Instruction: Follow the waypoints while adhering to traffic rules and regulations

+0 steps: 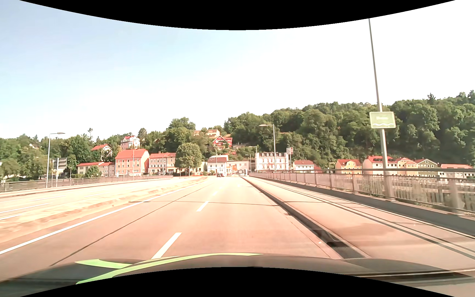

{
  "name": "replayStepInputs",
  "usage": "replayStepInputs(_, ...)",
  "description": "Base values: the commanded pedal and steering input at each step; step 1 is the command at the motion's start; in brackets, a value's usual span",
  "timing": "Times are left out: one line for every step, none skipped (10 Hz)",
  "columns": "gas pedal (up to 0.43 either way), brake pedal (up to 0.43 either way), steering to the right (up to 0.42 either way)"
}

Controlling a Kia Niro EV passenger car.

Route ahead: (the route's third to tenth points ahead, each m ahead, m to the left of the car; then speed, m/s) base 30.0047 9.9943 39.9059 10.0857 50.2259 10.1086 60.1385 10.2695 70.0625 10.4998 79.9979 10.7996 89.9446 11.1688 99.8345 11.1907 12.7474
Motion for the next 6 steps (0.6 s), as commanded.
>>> replayStepInputs(0.177,0.000,-0.009)
replayStepInputs(0.169,0.000,-0.009)
replayStepInputs(0.157,0.000,-0.009)
replayStepInputs(0.157,0.000,-0.008)
replayStepInputs(0.150,0.000,-0.007)
replayStepInputs(0.130,0.000,-0.006)
